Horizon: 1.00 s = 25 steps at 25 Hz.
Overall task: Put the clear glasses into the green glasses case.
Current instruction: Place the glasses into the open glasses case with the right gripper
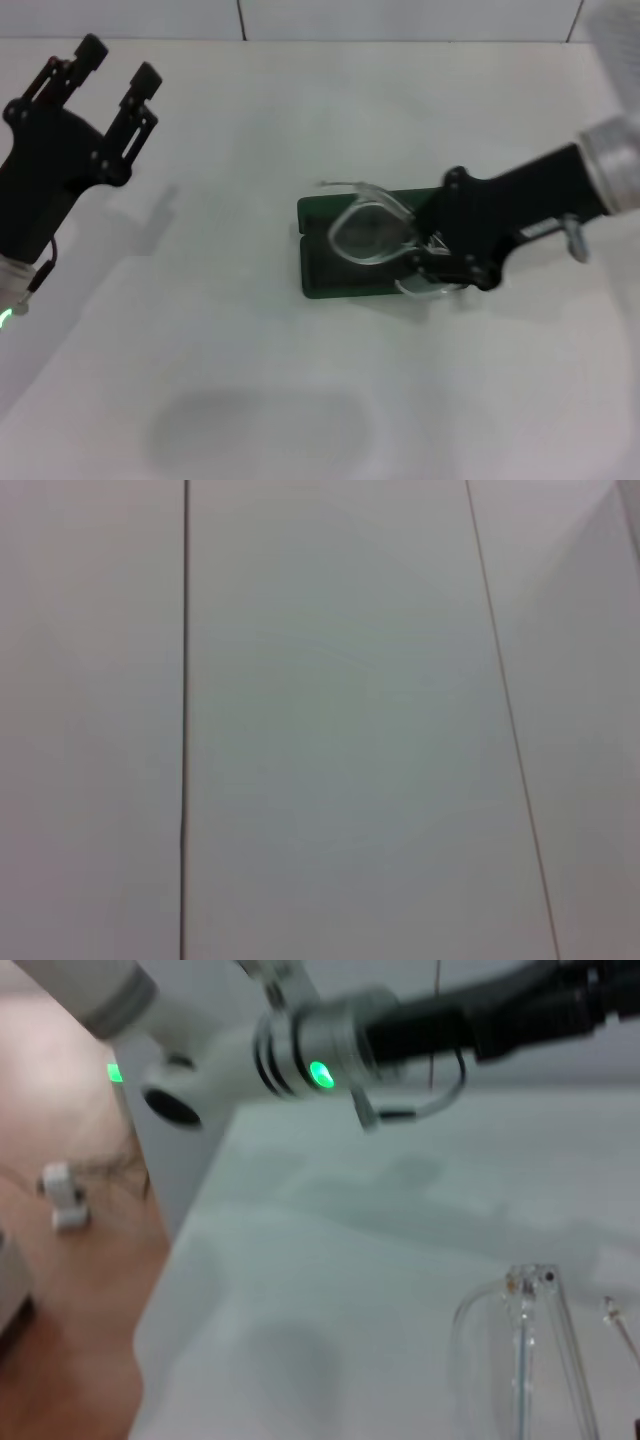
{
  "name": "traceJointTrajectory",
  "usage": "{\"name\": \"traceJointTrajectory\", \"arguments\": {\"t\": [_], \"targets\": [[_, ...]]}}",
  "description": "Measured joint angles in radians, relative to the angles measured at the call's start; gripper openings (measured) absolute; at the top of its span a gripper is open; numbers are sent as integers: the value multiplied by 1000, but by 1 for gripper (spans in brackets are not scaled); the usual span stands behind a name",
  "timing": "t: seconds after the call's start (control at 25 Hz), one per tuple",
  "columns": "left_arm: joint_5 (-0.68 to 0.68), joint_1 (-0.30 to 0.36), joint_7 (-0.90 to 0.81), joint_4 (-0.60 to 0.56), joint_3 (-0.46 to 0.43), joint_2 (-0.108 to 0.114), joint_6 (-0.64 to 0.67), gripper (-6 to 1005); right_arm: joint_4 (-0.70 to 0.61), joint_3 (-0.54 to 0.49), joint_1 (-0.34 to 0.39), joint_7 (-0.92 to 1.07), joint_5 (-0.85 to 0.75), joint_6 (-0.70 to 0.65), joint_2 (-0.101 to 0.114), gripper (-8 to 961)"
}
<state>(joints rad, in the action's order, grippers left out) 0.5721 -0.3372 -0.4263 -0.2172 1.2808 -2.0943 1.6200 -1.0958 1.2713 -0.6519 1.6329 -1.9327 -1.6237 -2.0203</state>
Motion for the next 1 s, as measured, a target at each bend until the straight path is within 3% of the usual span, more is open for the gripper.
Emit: {"name": "traceJointTrajectory", "arguments": {"t": [0.2, 0.4, 0.8, 1.0], "targets": [[2, 22, -2, 10, 7, -2, 4, 565, -39, 130, -86, 151, -86, 68, -3, 148], [7, 24, -12, 27, 9, -3, 17, 565, -47, 239, -119, 229, -156, 147, -4, 149], [8, 21, -12, 42, 9, 0, 32, 566, -83, 378, -133, 337, -275, 243, -6, 153], [9, 19, -14, 42, 10, 0, 31, 566, -111, 536, -123, 413, -390, 385, -7, 155]]}}
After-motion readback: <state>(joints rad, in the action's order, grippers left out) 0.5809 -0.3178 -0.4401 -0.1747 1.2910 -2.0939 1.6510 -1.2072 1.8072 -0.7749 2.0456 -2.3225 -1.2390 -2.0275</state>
